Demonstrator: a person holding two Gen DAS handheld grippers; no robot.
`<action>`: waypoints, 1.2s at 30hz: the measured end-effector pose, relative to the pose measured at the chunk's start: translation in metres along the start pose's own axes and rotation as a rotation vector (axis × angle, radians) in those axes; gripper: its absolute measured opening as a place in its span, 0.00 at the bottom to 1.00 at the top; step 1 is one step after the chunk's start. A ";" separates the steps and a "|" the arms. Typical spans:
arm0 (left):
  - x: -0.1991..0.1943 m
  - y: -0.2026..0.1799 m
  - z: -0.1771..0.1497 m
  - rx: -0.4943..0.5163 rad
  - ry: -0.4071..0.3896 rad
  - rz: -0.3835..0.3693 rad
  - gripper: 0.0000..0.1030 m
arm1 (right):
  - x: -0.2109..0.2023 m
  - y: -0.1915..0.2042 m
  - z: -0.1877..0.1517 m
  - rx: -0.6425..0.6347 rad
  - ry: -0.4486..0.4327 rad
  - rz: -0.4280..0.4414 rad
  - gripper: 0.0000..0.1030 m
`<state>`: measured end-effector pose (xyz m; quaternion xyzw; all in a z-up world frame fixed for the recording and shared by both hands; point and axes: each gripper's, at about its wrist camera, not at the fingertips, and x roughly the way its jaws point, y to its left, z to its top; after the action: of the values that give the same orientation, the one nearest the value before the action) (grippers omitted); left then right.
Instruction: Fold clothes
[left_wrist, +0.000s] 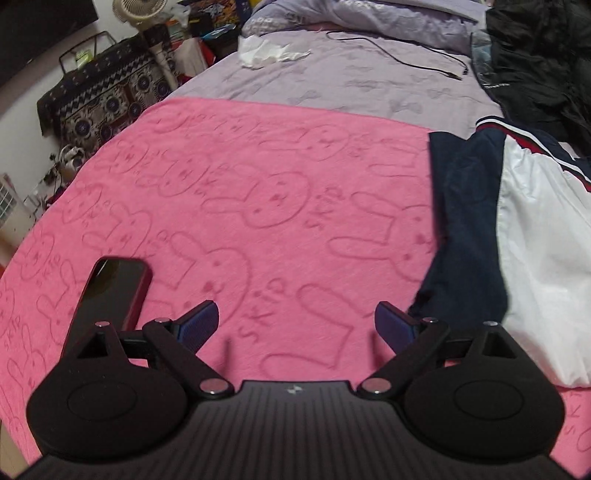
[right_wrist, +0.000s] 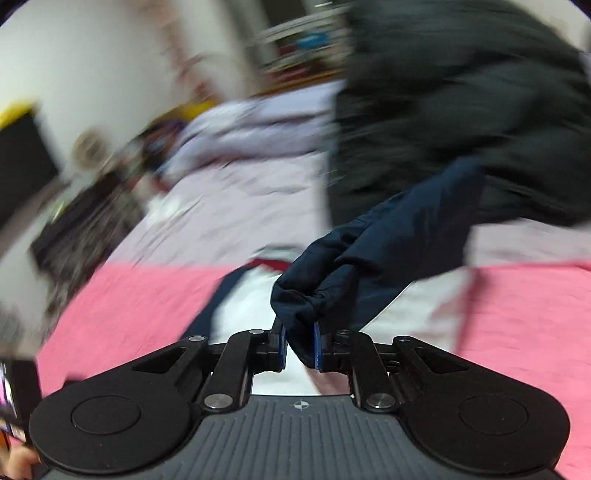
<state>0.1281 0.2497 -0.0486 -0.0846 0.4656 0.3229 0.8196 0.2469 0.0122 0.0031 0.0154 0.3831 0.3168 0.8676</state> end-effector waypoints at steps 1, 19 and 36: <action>-0.001 0.004 -0.003 -0.002 0.002 0.003 0.91 | 0.016 0.014 -0.008 -0.037 0.039 -0.005 0.15; -0.008 0.046 -0.031 -0.069 0.032 -0.113 0.91 | 0.090 0.085 -0.069 -0.515 0.024 -0.410 0.09; -0.006 0.091 -0.030 -0.088 0.021 -0.118 0.90 | 0.064 0.170 -0.096 -0.586 0.021 -0.169 0.08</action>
<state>0.0492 0.3050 -0.0453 -0.1511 0.4539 0.2933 0.8277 0.1230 0.1630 -0.0610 -0.2705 0.2841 0.3408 0.8544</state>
